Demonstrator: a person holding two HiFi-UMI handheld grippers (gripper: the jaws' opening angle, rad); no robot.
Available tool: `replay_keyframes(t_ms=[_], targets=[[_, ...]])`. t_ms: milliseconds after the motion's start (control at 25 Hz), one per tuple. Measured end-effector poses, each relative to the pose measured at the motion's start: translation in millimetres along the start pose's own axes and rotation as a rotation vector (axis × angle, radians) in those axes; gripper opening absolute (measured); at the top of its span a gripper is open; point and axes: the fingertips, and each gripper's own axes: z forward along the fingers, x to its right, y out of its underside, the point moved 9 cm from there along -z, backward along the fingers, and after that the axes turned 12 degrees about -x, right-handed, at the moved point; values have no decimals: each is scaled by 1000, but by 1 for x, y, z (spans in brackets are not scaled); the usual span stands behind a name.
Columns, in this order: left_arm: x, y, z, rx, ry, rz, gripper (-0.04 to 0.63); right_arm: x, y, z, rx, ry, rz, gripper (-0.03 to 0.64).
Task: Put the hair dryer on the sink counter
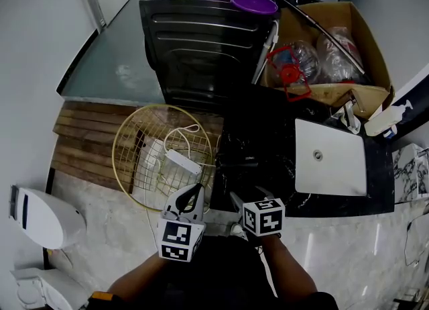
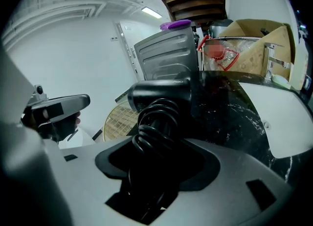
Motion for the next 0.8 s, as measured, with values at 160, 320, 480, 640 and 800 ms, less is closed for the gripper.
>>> replay_keyframes(t_ms=[160,320,480,640,800], targets=[[2,-1,2,-2,2,0,11,2,0,3,-11,8,-13,262],[5,-1,5,-1,8,3,11,4,1,4,-22,17,-25,264],[7,0,7,-6,15,5,11,3,2,6,-35,47,-57,265],[6,-1,7,-8,27,13,11,2,4,8,-39,76,-92,267],[3,-2,7,-9,53,21,11,1,4,8,-41,85,-101,267]])
